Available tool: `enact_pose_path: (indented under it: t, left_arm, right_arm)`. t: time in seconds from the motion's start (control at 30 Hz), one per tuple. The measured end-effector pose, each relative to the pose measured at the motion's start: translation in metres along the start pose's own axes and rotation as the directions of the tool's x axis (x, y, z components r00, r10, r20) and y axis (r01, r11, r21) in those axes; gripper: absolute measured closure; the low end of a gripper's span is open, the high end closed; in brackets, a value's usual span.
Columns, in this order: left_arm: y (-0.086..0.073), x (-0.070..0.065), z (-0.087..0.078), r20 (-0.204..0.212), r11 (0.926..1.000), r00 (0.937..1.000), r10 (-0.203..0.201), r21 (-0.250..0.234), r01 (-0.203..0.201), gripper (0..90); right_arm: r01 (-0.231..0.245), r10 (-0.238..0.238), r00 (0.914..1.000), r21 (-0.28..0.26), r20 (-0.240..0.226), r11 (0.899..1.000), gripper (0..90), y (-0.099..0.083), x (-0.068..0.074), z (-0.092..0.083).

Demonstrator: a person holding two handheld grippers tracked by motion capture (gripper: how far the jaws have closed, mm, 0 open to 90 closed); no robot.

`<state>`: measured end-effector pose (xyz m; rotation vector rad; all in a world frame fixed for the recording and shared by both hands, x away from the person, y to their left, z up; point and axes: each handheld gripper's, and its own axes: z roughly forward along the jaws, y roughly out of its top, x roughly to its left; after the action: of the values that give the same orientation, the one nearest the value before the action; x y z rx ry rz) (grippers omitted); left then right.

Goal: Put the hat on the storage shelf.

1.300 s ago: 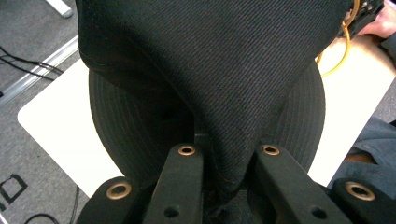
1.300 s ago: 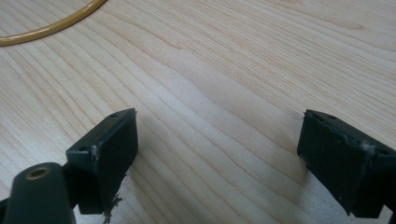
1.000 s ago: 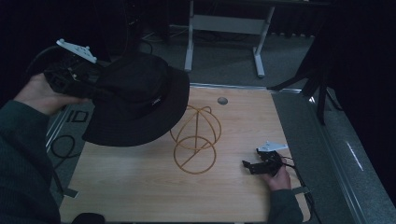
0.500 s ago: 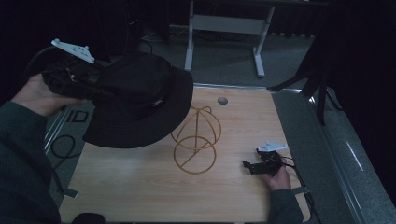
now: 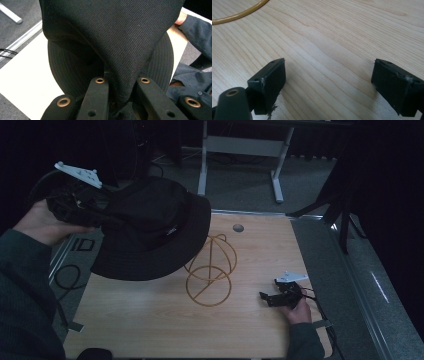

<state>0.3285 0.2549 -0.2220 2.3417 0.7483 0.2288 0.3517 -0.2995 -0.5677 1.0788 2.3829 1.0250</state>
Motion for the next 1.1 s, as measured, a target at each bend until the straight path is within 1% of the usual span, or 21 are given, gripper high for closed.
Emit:
enact_pose_path:
  t: [0.13, 0.23, 0.57, 1.1]
  left_arm:
    - [0.003, -0.001, 0.004, 0.006, 1.0, 1.0, 0.004, 0.0, -0.004, 86.2]
    - [0.007, -0.003, 0.007, 0.011, 0.9999, 0.9998, 0.014, 0.008, -0.014, 86.2]
    - [0.018, -0.007, 0.017, 0.029, 0.9995, 0.9991, 0.031, 0.004, -0.031, 86.1]
    - [0.039, -0.016, 0.035, 0.049, 0.997, 0.996, 0.075, 0.017, -0.076, 86.1]
  right_arm:
    - [0.0, 0.0, 1.0, 0.0, 0.0, 1.0, 12.2, 0.0, 0.0, 0.0]
    - [0.0, 0.0, 1.0, 0.0, 0.0, 1.0, 12.2, 0.0, 0.0, 0.0]
    - [0.001, -0.001, 1.0, 0.0, 0.0, 1.0, 12.2, 0.0, 0.0, 0.0]
    - [0.001, -0.001, 1.0, 0.0, -0.001, 1.0, 12.2, 0.0, 0.0, 0.0]
